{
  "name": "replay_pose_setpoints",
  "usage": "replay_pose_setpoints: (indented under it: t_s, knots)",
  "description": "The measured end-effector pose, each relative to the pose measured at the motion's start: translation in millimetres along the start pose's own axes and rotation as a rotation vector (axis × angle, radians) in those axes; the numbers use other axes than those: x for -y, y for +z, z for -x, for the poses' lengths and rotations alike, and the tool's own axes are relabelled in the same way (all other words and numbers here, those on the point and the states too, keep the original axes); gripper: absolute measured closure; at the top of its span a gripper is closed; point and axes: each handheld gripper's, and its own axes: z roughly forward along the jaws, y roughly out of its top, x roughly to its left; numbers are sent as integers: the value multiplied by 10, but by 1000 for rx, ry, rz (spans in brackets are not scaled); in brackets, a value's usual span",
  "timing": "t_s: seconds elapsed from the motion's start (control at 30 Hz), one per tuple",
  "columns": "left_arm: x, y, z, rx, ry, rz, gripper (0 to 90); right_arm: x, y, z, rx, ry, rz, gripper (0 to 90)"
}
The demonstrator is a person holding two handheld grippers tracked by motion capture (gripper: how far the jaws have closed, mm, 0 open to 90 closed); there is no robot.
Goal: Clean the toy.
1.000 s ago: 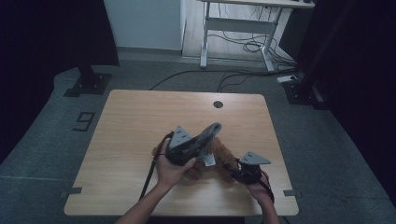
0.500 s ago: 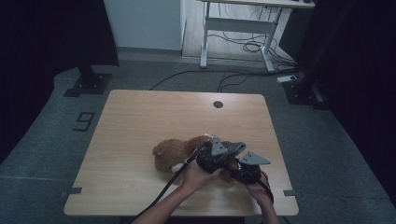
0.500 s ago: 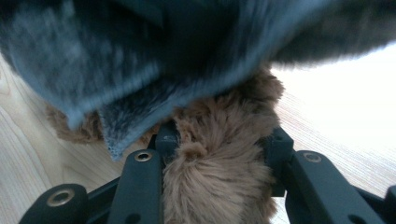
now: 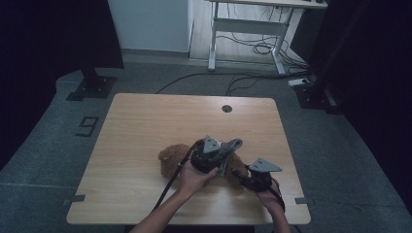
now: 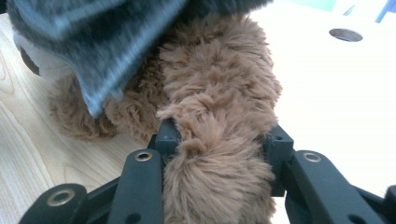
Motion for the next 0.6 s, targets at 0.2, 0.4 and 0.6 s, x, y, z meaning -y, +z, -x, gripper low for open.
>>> replay_pose_setpoints:
  t_s: [0.2,0.4,0.6]
  knots:
    - [49,-276,-299,-57,-56,33,757,9,0,16,-4,2,3,603]
    - [225,-532,-667,-87,-140,53,753,23,-4,32,-7,10,5,602]
    - [438,-761,-957,-131,-208,55,755,35,-7,43,-7,15,7,600]
